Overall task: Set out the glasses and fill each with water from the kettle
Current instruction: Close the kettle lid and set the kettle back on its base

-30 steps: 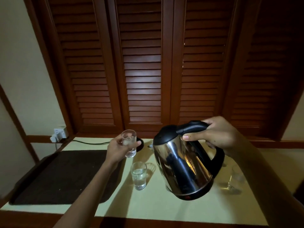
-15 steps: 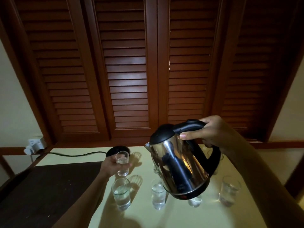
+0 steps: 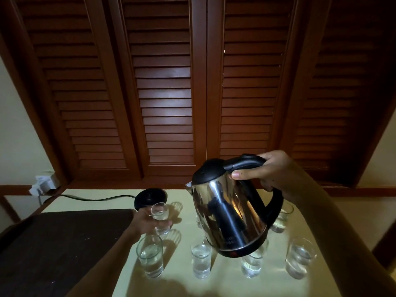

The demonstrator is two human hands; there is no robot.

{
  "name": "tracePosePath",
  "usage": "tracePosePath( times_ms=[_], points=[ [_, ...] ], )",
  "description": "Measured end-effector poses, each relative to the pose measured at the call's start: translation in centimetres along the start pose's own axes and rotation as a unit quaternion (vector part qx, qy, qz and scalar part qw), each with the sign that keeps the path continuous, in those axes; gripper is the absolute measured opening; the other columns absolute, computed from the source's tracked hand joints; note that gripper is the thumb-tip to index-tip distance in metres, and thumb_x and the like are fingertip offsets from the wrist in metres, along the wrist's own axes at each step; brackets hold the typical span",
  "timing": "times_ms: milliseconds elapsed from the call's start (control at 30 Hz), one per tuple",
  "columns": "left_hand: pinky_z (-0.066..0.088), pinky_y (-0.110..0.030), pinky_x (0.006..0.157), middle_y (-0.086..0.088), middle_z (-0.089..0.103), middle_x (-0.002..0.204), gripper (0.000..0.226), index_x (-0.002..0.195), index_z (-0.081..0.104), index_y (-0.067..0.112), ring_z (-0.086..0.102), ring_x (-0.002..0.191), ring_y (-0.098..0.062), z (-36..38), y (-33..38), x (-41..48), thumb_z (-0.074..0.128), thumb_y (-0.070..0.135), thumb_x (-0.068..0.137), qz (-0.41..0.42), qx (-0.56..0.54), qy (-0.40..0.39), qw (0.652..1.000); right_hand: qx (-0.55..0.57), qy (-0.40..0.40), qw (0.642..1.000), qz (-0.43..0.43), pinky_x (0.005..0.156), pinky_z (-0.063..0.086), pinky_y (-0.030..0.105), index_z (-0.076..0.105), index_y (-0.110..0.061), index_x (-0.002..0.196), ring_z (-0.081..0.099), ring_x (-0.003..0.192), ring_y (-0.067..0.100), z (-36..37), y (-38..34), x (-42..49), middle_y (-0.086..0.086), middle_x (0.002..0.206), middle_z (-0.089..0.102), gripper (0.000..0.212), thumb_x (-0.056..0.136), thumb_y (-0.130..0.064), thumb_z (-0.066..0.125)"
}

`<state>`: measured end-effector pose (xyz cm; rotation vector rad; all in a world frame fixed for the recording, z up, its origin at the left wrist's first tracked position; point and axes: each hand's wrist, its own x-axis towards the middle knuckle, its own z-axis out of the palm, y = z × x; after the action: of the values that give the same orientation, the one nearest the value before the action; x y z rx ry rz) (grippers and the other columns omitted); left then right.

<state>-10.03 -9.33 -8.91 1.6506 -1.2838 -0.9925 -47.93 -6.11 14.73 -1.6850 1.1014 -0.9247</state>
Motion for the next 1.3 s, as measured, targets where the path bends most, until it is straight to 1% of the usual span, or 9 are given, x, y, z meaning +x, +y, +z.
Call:
tracePosePath(
  times_ms=[167, 300, 400, 500, 633, 733, 867, 1067, 1300],
  points=[
    [0.059, -0.028, 0.085, -0.002, 0.079, 0.093, 0.048, 0.106, 0.074, 0.006, 0.071, 0.111, -0.042, -0.3, 0.6, -0.4, 0.088, -0.017, 0.066, 0.003, -0.01, -0.038, 0.999, 0.001, 0.005, 1.0, 0.031, 0.034, 0.033, 0.016, 0.073, 0.013, 0.099, 0.044, 0.037, 0.006, 0.2, 0.6, 1.0, 0.024, 0.077, 0.074, 0.054, 0.067, -0.023, 0.096],
    [0.046, -0.049, 0.112, -0.012, 0.063, 0.14, 0.099, 0.15, 0.048, 0.014, 0.056, 0.134, -0.033, -4.6, 4.5, -1.7, 0.09, -0.004, 0.062, -0.079, 0.121, -0.165, 0.976, 0.039, 0.001, 0.998, 0.052, 0.031, 0.034, 0.014, 0.077, 0.01, 0.097, 0.049, 0.031, 0.005, 0.8, 0.7, 1.9, 0.019, 0.071, 0.078, 0.042, 0.068, -0.013, 0.096],
    [0.038, -0.056, 0.118, -0.015, 0.046, 0.157, 0.097, 0.159, 0.031, 0.01, 0.045, 0.143, -0.035, -8.5, 9.4, -3.0, 0.075, -0.019, 0.077, -0.064, 0.136, -0.035, 0.988, 0.065, 0.013, 0.997, 0.037, 0.03, 0.035, 0.013, 0.076, 0.014, 0.096, 0.051, 0.029, 0.004, 1.5, 0.9, 3.3, 0.016, 0.066, 0.074, 0.04, 0.068, -0.008, 0.096],
    [0.047, -0.052, 0.109, 0.003, 0.069, 0.129, 0.069, 0.148, 0.054, 0.026, 0.066, 0.118, -0.023, -10.7, 15.5, -5.3, 0.067, -0.009, 0.091, 0.09, 0.095, 0.085, 0.988, 0.058, 0.024, 0.998, 0.02, 0.031, 0.033, 0.014, 0.077, 0.009, 0.09, 0.047, 0.03, 0.003, 2.7, 1.0, 5.8, 0.004, 0.055, 0.07, 0.037, 0.067, -0.012, 0.097],
    [0.062, -0.032, 0.075, 0.013, 0.068, 0.134, 0.042, 0.127, 0.063, 0.055, 0.073, 0.084, -0.017, -10.4, 23.4, -7.0, 0.066, 0.062, 0.086, 0.25, 0.194, 0.116, 0.942, 0.081, 0.027, 0.996, -0.013, 0.036, 0.04, 0.009, 0.082, -0.009, 0.082, 0.063, 0.04, -0.001, 5.5, 0.3, 10.1, -0.004, 0.06, 0.077, 0.023, 0.067, -0.015, 0.098],
    [0.032, -0.043, 0.111, 0.014, 0.061, 0.143, 0.055, 0.131, 0.056, 0.054, 0.058, 0.124, -0.018, -10.1, 25.6, -4.4, 0.053, 0.078, 0.082, 0.29, 0.341, 0.152, 0.881, 0.093, 0.033, 0.995, -0.027, 0.039, 0.043, 0.008, 0.083, -0.015, 0.082, 0.069, 0.048, -0.001, 8.3, 0.0, 14.2, -0.006, 0.066, 0.08, 0.024, 0.064, -0.016, 0.1],
    [0.01, -0.032, 0.091, 0.007, 0.074, 0.116, 0.055, 0.136, 0.063, 0.035, 0.048, 0.132, -0.024, -10.6, 24.1, 0.5, 0.059, 0.066, 0.091, 0.251, 0.408, 0.135, 0.867, 0.112, 0.041, 0.993, -0.015, 0.04, 0.039, 0.007, 0.082, -0.014, 0.087, 0.062, 0.043, -0.005, 12.7, 1.2, 19.6, -0.013, 0.056, 0.074, 0.03, 0.063, -0.014, 0.101],
    [0.022, -0.053, 0.111, 0.007, 0.077, 0.11, 0.05, 0.144, 0.054, 0.043, 0.06, 0.116, -0.026, -12.6, 18.0, 6.7, 0.061, 0.055, 0.096, 0.216, 0.438, 0.121, 0.864, 0.131, 0.02, 0.991, 0.024, 0.041, 0.042, 0.01, 0.081, -0.007, 0.096, 0.063, 0.045, -0.004, 18.4, 5.4, 25.6, -0.009, 0.061, 0.075, 0.036, 0.066, -0.01, 0.099],
    [0.027, -0.047, 0.104, 0.017, 0.059, 0.07, 0.056, 0.147, 0.053, 0.037, 0.057, 0.094, -0.021, -14.0, 12.3, 10.5, 0.062, 0.056, 0.095, 0.189, 0.444, 0.099, 0.87, 0.099, 0.016, 0.992, 0.071, 0.048, 0.043, 0.012, 0.076, -0.006, 0.114, 0.063, 0.058, -0.001, 23.1, 10.4, 29.2, -0.009, 0.078, 0.077, 0.055, 0.066, -0.02, 0.1]
  ],
)
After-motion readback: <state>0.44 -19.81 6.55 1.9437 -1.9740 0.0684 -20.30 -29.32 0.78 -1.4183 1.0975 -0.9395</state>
